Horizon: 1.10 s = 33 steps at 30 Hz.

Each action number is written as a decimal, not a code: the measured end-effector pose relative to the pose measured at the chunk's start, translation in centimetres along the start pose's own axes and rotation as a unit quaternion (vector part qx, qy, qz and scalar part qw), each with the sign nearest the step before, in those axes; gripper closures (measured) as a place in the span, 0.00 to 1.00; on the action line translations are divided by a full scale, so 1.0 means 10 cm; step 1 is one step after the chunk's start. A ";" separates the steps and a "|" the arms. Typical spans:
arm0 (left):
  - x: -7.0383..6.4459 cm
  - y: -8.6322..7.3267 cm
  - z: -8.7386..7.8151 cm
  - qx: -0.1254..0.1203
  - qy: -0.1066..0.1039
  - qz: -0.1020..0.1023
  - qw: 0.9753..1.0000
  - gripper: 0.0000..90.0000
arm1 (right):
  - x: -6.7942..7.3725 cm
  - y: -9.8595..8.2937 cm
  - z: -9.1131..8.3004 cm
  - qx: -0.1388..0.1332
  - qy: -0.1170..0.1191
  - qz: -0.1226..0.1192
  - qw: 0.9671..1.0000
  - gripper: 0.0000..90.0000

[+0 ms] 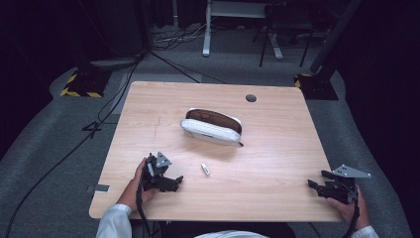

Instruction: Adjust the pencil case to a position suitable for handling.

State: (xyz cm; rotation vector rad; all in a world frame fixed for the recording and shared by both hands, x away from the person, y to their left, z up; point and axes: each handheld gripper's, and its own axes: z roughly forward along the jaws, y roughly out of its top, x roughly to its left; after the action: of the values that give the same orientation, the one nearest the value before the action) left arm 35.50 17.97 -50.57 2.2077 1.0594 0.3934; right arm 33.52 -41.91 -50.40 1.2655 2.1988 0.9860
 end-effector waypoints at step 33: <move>-0.46 0.25 0.23 0.007 -0.081 0.084 0.993 0.00 | 0.84 1.39 0.42 -0.075 0.127 -0.175 0.973 0.47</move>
State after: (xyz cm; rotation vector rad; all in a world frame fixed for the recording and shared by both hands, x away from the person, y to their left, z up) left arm 35.21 12.24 -50.53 2.3058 0.7950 0.2752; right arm 40.01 -28.41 -42.78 0.6812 2.3748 1.1888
